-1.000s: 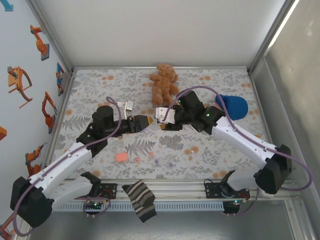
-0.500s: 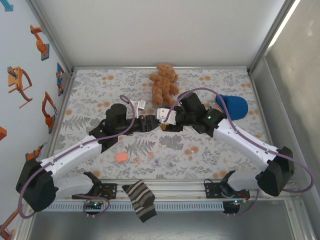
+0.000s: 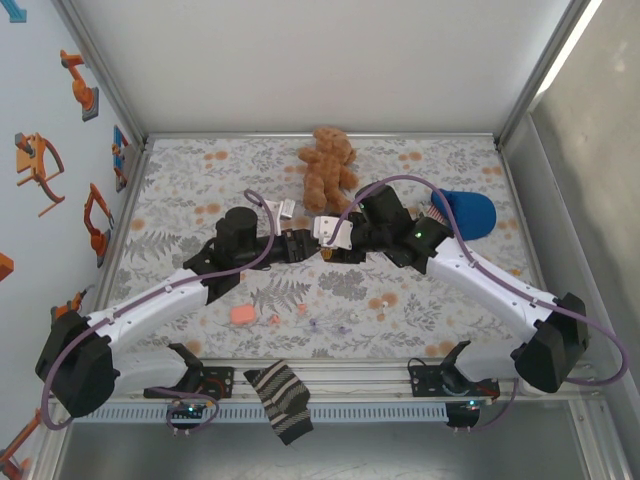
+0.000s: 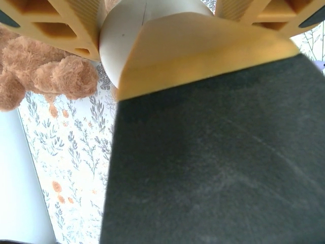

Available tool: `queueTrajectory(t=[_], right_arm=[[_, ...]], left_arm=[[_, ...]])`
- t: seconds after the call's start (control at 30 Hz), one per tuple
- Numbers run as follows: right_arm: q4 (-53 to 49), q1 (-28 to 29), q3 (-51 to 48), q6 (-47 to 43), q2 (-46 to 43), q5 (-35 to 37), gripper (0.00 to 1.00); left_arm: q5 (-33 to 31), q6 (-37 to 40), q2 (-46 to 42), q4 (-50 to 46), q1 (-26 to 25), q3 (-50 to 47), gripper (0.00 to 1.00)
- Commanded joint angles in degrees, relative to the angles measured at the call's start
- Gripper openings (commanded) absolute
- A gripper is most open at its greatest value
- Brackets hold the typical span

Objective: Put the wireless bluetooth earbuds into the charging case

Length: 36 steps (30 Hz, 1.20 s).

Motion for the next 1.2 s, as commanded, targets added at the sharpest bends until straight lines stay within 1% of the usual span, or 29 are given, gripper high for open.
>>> queueTrajectory(t=[0.0, 0.47, 0.7, 0.9, 1.17], right_arm=[[0.44, 0.53, -0.3, 0.72, -0.93, 0.73, 0.52], [0.33, 0.53, -0.39, 0.7, -0.41, 1.61, 0.52], [0.23, 0.53, -0.09, 0.99, -0.11, 0.92, 0.52], [-0.91, 0.53, 0.6, 1.08, 0.38, -0.62, 0.52], [-0.88, 0.48, 0.68, 1.08, 0.51, -0.34, 0.52]], left_arm=[[-0.4, 0.22, -0.33, 1.11, -0.31, 0.99, 0.38], [-0.25, 2.07, -1.54, -1.99, -0.57, 1.11, 0.34], [-0.88, 2.52, -1.73, -2.24, -0.52, 0.98, 0.26], [-1.72, 2.96, -1.88, -1.56, -0.57, 1.1, 0.26], [-1.86, 3.2, -1.56, -1.21, -0.52, 1.68, 0.28]])
